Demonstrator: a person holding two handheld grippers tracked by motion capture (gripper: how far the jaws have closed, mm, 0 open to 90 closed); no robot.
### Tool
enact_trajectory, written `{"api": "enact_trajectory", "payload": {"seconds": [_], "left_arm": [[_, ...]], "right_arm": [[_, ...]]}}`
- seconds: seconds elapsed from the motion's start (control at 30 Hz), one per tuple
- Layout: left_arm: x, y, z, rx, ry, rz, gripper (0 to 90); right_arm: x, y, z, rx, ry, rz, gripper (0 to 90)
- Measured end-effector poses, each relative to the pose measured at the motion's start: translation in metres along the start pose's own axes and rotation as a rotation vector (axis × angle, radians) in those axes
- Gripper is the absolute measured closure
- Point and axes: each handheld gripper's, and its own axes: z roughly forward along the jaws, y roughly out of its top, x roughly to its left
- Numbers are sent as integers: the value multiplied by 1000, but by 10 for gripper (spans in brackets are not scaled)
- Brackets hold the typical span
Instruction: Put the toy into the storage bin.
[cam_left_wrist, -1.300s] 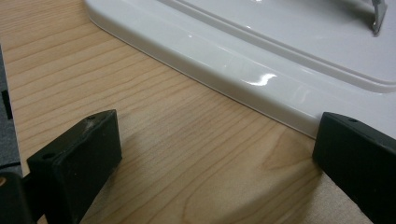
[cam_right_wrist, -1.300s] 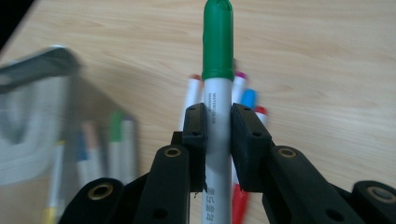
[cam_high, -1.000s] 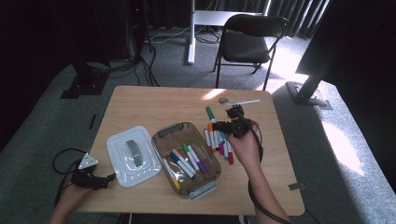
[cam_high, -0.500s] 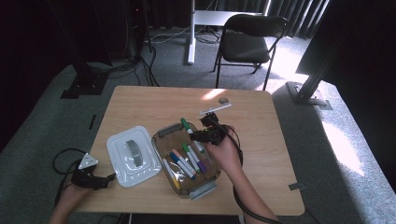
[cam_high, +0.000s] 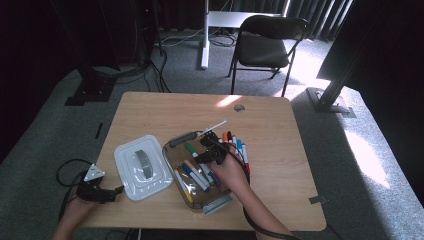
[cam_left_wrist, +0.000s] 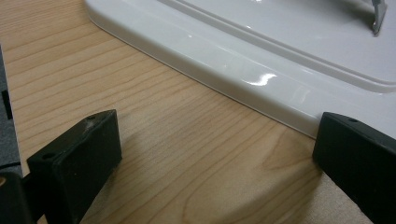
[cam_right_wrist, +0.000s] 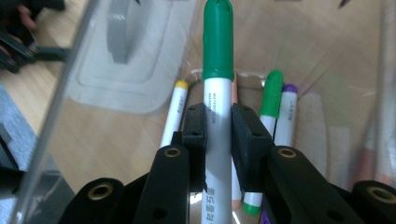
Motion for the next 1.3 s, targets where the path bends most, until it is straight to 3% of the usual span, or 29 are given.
{"api": "enact_trajectory", "payload": {"seconds": [0.33, 0.37, 0.47, 0.7, 0.83, 0.93, 1.1, 1.27, 1.3], "left_arm": [[0, 0, 0, 2, -1, 2, 17], [0, 0, 0, 2, -1, 0, 17], [0, 0, 0, 2, -1, 0, 17], [0, 0, 0, 2, -1, 0, 17], [0, 0, 0, 2, -1, 0, 17], [0, 0, 0, 2, 0, 2, 17], [0, 0, 0, 1, 0, 1, 17], [0, 0, 0, 0, 0, 0, 17], [0, 0, 0, 0, 0, 0, 17]], "right_arm": [[5, 2, 26, 108, -101, -39, 768], [6, 3, 32, 139, -136, -51, 767], [7, 4, 38, 159, -168, -60, 767], [9, 6, 46, 198, -176, -81, 756], [9, 7, 43, 165, -183, -76, 724], [8, 7, 40, 168, -164, -82, 708], [5, 3, 15, 70, -121, -65, 655], [-8, -2, -20, -54, -69, -21, 571], [-8, -2, -20, -54, -69, -21, 571]]}}
